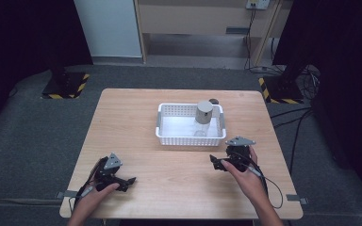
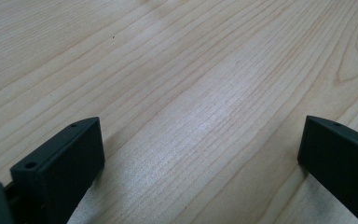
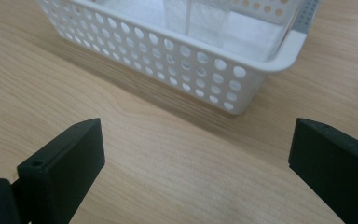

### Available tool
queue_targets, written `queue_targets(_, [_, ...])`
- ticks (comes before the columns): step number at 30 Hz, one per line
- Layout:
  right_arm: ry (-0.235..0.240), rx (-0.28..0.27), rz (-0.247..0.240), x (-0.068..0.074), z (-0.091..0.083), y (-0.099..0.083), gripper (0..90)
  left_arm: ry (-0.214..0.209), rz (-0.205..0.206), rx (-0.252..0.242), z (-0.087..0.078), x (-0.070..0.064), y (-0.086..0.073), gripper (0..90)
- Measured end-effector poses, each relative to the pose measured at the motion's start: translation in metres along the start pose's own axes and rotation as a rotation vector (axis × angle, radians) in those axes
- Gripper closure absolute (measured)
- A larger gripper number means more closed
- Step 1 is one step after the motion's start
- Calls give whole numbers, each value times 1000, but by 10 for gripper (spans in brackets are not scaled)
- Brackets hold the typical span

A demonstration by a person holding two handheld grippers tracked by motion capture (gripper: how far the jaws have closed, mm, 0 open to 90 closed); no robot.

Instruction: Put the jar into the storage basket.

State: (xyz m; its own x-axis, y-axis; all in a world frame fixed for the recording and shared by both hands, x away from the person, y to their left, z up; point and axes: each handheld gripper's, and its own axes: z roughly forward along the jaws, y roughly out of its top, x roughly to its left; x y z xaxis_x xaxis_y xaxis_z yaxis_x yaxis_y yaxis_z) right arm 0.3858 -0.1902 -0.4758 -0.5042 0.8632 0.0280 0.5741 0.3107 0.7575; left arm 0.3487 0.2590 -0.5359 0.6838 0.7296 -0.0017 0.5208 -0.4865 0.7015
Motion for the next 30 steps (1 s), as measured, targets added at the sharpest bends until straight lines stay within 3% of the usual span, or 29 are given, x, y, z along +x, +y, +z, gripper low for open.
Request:
queue_targets(14, [-15, 49, 59, -17, -14, -42, 38, 0, 0, 0, 0, 0, 0, 0])
queue_targets(23, [-30, 116, 85, -23, 0, -70, 39, 0, 0, 0, 0, 0, 0, 0])
queue_targets(30, [-50, 82, 15, -19, 5, -76, 4, 0, 0, 0, 0, 0, 0, 0])
